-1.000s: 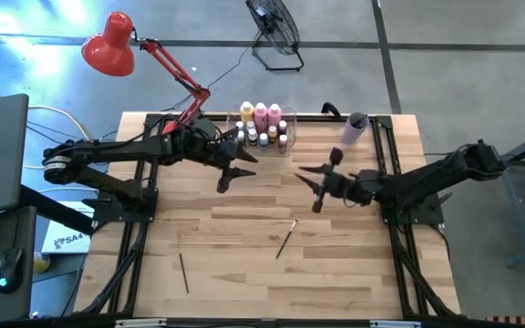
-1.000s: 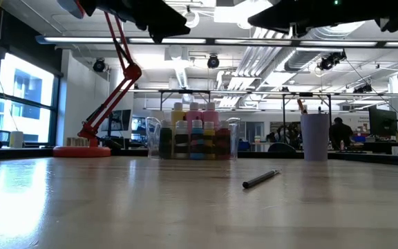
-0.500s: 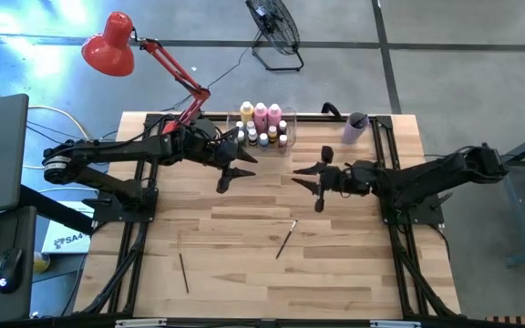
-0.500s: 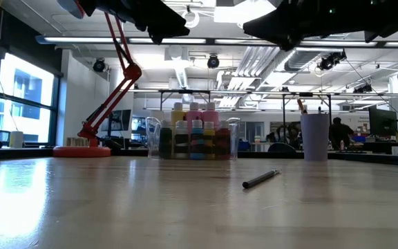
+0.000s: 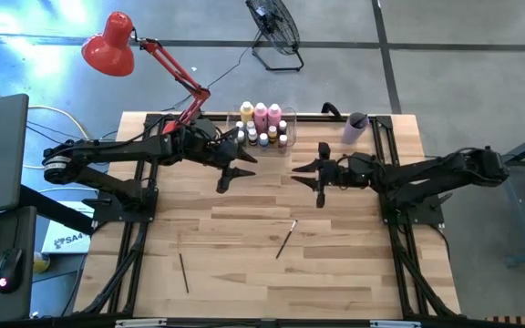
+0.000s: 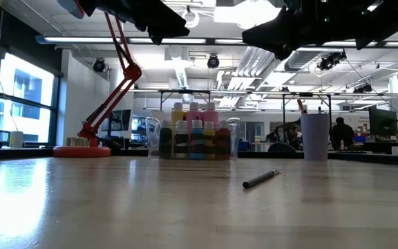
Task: Pick & Place Paint Supplies
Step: Put the black paint brush into the violet cup
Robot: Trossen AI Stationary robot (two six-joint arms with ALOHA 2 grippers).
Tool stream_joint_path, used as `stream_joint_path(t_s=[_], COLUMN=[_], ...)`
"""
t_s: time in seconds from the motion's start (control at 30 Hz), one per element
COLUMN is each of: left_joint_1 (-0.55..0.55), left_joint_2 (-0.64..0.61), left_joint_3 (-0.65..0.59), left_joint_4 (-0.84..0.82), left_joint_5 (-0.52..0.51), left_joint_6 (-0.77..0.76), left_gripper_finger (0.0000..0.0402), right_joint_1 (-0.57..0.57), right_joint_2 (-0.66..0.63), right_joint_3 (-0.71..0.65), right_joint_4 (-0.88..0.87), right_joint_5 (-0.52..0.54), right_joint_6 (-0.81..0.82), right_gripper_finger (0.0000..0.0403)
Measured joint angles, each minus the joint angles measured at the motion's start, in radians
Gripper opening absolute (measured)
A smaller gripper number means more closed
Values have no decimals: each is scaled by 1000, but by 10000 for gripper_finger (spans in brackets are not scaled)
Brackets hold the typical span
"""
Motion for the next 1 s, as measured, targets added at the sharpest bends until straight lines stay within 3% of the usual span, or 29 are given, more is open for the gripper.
stream_joint_path(t_s=[0.57, 0.87, 1.0], left_joint_1=[0, 0, 0], left_joint_2=[-7, -152, -255], left_joint_3=[0, 0, 0], left_joint_4=[8, -221, -298], left_joint_5=[-11, -246, -272], left_joint_6=[-2, -2, -2], left_gripper_finger=[175, 175, 175], right_joint_1=[0, 0, 0], right_joint_2=[0, 0, 1], right_joint_3=[0, 0, 0], right_joint_4=[0, 1, 1], right_joint_5=[1, 4, 4], right_joint_6=[-2, -1, -1], right_gripper_finger=[83, 83, 83])
